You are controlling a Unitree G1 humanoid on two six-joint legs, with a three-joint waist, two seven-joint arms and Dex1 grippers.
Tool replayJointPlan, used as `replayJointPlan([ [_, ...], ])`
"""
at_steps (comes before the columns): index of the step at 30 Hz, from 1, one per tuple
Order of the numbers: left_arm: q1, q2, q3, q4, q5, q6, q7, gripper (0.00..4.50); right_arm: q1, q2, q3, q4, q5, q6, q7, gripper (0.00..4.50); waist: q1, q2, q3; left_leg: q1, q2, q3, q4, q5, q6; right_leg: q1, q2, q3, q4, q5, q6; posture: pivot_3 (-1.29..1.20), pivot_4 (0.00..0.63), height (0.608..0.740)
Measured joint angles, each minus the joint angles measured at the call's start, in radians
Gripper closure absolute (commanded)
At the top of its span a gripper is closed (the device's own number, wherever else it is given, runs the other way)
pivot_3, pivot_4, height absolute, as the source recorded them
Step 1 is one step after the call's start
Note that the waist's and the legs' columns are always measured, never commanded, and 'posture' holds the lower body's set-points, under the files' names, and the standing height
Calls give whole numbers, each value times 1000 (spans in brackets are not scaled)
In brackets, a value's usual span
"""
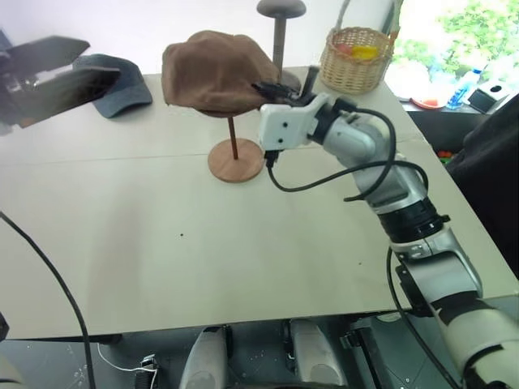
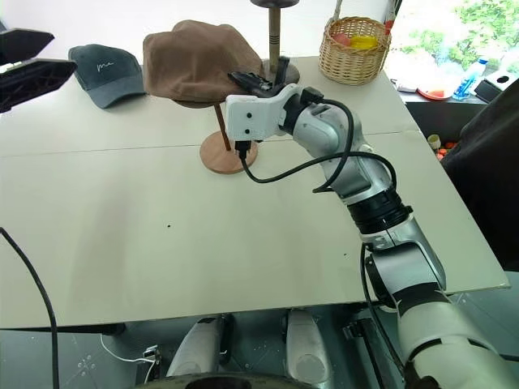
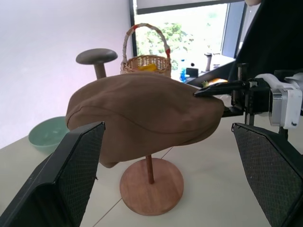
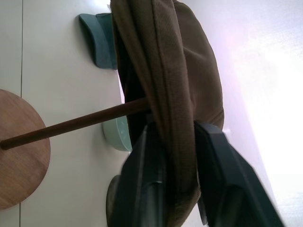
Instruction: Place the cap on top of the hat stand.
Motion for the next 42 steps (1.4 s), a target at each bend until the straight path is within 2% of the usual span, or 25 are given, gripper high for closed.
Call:
replayJointPlan([
  [3, -8, 0, -20, 11, 8, -7, -14, 0, 35, -5, -1, -29, 1, 20, 13, 269, 0, 0, 0, 0, 0, 0, 0, 0, 0, 0, 0, 0, 0, 0, 0, 0, 150, 740],
  [9, -46, -1, -89, 19, 33, -29, -58, 0, 110, -66, -61, -185, 111, 32, 100, 269, 3, 0, 0, 0, 0, 0, 0, 0, 0, 0, 0, 0, 0, 0, 0, 0, 150, 740],
  [12, -58, -3, -134, 18, 50, -40, -88, 0, 145, -159, -128, -247, 205, -55, 145, 269, 5, 0, 0, -1, 0, 0, 1, 0, 0, 1, 0, 0, 0, 0, 0, 0, 150, 740],
  [14, -83, -4, -179, 8, 72, -63, -121, 0, 197, -278, -193, -279, 316, -128, 232, 269, 10, -1, 0, -1, 0, 0, 1, 0, 0, 2, 0, 0, -2, 0, 0, 0, 150, 740],
  [17, -117, -8, -242, -7, 107, -98, -163, 0, 227, -360, -259, -284, 475, -111, 345, 269, 4, -1, 0, 0, 0, 1, 1, 0, 0, 2, 0, 0, -2, -1, -2, 0, 150, 740],
  [19, -151, -24, -304, -17, 150, -145, -201, 0, 231, -426, -308, -298, 647, 31, 451, 122, 2, -1, 1, 1, 0, 1, 2, 0, 0, 3, 0, 0, -1, -1, -2, 0, 150, 740],
  [22, -195, -49, -427, -24, 284, -284, -259, 0, 160, -538, -400, -237, 934, 416, 578, 122, 5, 0, 1, 0, 0, 1, 2, 0, 0, 3, 0, 0, -1, -2, -3, 0, 150, 740],
  [25, -205, -75, -510, -19, 411, -406, -286, 0, 80, -612, -470, -182, 1105, 691, 638, 122, 2, 0, 1, 0, 1, 1, 1, 0, 1, 2, 0, 0, -1, -2, -4, 0, 150, 740],
  [27, -242, -132, -555, -17, 498, -462, -252, 0, 35, -631, -472, -160, 1183, 858, 648, 122, 3, 0, 1, 0, 1, 1, 1, 0, 1, 2, 0, 0, -2, -2, -4, 0, 150, 740],
  [31, -271, -206, -605, -43, 643, -486, -132, 0, 24, -656, -472, -166, 1275, 1040, 676, 122, 5, 0, 1, -1, 1, 2, 2, 0, 1, 2, 0, 1, -2, -2, -3, 0, 150, 740],
  [35, -268, -263, -663, -98, 789, -478, -16, 0, 25, -666, -489, -192, 1340, 1128, 679, 122, 5, 0, 1, -1, 1, 2, 2, 0, 1, 1, 0, 1, -3, 0, 1, 0, 150, 740],
  [39, -256, -296, -694, -201, 845, -453, 6, 0, 3, -661, -493, -192, 1357, 1160, 637, 122, 5, 0, 1, -1, 1, 2, 2, 0, 1, 1, 0, 1, -2, 0, 0, 0, 150, 740],
  [42, -256, -304, -695, -211, 852, -438, 3, 0, 0, -660, -492, -184, 1354, 1159, 624, 122, 4, 0, 1, -1, 1, 2, 2, 0, 1, 1, 0, 1, -2, 0, 0, 0, 150, 740],
])
